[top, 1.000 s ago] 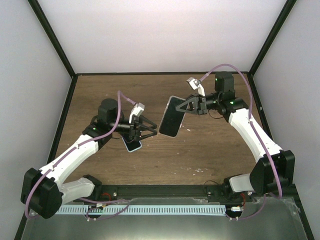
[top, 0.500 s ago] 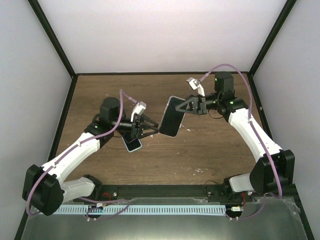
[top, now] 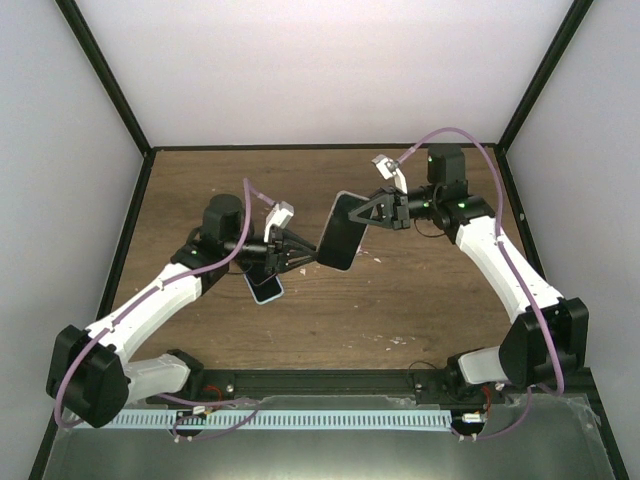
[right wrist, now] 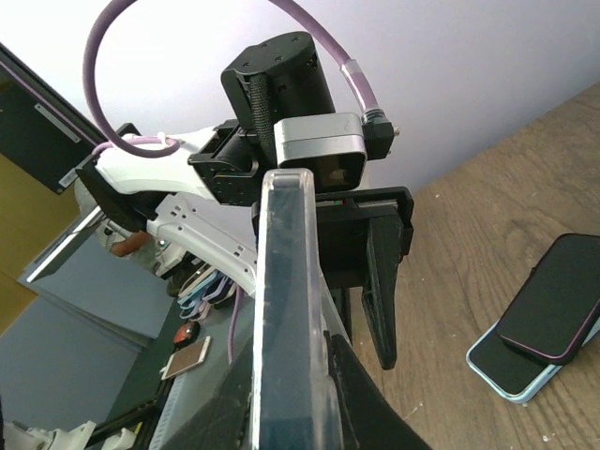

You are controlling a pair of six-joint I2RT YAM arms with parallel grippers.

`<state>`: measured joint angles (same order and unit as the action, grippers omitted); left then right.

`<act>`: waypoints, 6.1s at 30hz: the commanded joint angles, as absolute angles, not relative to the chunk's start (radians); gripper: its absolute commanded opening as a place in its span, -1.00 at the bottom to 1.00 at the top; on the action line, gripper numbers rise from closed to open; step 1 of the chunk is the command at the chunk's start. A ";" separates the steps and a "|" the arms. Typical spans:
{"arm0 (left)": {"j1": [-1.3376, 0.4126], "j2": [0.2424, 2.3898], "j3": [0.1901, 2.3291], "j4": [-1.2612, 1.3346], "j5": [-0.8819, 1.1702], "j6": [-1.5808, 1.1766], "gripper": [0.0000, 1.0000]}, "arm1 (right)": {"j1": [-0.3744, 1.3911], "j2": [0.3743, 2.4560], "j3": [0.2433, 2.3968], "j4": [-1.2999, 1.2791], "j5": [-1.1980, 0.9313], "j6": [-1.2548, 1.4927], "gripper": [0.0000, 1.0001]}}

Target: Take the phone out of the phone case

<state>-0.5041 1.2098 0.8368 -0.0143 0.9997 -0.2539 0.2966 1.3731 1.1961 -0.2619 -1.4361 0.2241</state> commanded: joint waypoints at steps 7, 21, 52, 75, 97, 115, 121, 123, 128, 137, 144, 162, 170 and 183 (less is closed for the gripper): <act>-0.512 1.307 0.925 0.155 1.023 -0.320 -0.37 | 0.366 1.385 1.249 -0.375 -1.606 0.125 -0.99; -0.571 1.412 1.032 0.219 1.074 -0.333 -0.39 | 0.413 1.479 1.328 -0.466 -1.536 -0.021 -0.99; -0.405 1.447 0.919 0.487 1.048 -0.909 -1.00 | 0.258 1.525 1.495 -0.474 -1.098 -0.120 0.69; -0.345 1.514 1.000 0.231 0.766 -1.284 -1.00 | 0.662 1.338 1.204 -0.184 -0.219 -0.481 0.26; -0.350 1.506 0.977 0.293 0.759 -1.367 -1.00 | 0.753 1.480 1.197 -0.083 -0.036 -0.618 -0.26; -0.354 1.504 0.952 0.343 0.781 -1.410 -1.00 | 0.764 1.527 1.098 0.199 0.113 -0.852 -0.37; -0.354 1.496 0.948 0.372 0.785 -1.410 -1.00 | 0.764 1.557 1.079 0.248 0.118 -0.882 -0.41; -0.356 1.494 0.947 0.379 0.785 -1.406 -1.00 | 0.763 1.576 1.089 0.256 0.120 -0.886 -0.46; -0.356 1.486 0.946 0.367 0.784 -1.382 -1.00 | 0.764 1.596 1.184 0.171 0.114 -0.837 -0.73; -0.334 1.476 0.929 0.259 0.736 -1.308 -1.00 | 0.764 1.517 1.314 0.004 0.053 -0.720 -0.99; -0.326 1.474 0.929 0.137 0.668 -1.215 -1.00 | 0.764 1.435 1.337 -0.078 0.011 -0.670 -0.99; -0.319 1.518 0.997 -0.011 0.582 -0.998 -1.00 | 0.762 1.279 1.309 -0.268 0.040 -0.552 -0.99; -0.338 1.479 0.959 0.010 0.630 -0.824 -1.00 | 0.679 1.207 1.234 -0.257 0.058 -0.553 -0.99; -0.569 1.802 1.155 0.157 0.550 -0.898 -1.00 | 0.471 1.150 1.245 -0.249 0.078 -0.511 -0.99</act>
<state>-0.5304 1.6863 1.0637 0.0639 0.5743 -0.8410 0.5125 1.1843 1.2125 -0.3183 0.0647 -0.5423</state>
